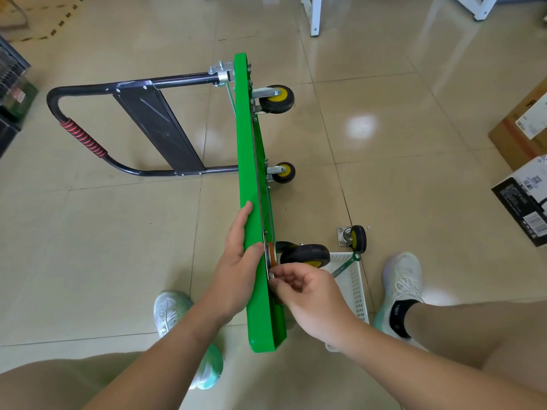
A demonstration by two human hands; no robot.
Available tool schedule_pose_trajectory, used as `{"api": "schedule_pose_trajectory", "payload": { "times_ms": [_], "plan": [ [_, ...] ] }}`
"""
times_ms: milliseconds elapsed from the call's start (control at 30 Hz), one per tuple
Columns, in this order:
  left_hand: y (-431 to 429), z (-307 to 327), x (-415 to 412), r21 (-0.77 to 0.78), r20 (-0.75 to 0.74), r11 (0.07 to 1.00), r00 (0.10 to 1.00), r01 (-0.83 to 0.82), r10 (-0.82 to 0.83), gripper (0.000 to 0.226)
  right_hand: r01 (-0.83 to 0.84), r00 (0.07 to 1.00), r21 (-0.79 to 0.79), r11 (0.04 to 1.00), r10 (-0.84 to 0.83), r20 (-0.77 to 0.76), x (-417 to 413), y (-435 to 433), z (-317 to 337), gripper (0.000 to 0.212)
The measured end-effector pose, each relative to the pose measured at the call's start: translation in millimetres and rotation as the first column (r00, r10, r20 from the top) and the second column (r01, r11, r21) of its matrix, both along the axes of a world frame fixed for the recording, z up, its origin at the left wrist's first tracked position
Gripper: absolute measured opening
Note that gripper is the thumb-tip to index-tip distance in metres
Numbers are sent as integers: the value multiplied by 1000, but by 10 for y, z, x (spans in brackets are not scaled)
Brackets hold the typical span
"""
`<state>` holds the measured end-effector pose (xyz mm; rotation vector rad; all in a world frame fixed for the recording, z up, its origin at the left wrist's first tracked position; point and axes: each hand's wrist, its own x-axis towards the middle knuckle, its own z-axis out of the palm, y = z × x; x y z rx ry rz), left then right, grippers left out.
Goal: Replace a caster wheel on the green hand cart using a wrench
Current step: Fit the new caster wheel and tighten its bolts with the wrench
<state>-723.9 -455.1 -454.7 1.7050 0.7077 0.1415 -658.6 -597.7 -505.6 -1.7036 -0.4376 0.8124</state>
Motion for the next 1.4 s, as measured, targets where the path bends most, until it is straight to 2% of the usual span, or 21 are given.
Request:
{"api": "schedule_pose_trajectory", "payload": {
  "times_ms": [133, 367, 467, 900, 1133, 1233, 1400],
  "plan": [
    [9, -3, 3, -8, 6, 1000, 1000, -4, 4, 74, -16, 1000, 5, 1000, 16, 1, 13, 4, -27, 22],
    [14, -13, -3, 4, 5, 1000, 1000, 1, -1, 74, -56, 985, -31, 998, 60, 159, -31, 19, -5, 15],
    [18, -22, -8, 5, -1, 1000, 1000, 1, -1, 73, -56, 982, -39, 998, 62, 178, -43, 18, 11, 14],
    [6, -15, 7, -4, 17, 1000, 1000, -3, 3, 74, 4, 997, -44, 999, -1, 73, -107, 25, 12, 15],
    [17, -50, 7, 6, 28, 1000, 1000, -5, 5, 74, 104, 986, -38, 994, -108, -125, -197, 82, 20, 17],
    [20, -58, 2, 11, 32, 1000, 999, -3, 3, 73, 116, 979, -59, 991, -124, -160, -218, 103, 52, 28],
    [21, -58, 14, 9, 26, 1000, 1000, -5, 5, 74, 121, 987, -115, 986, -132, -89, -175, 121, 75, 45]
  ]
}}
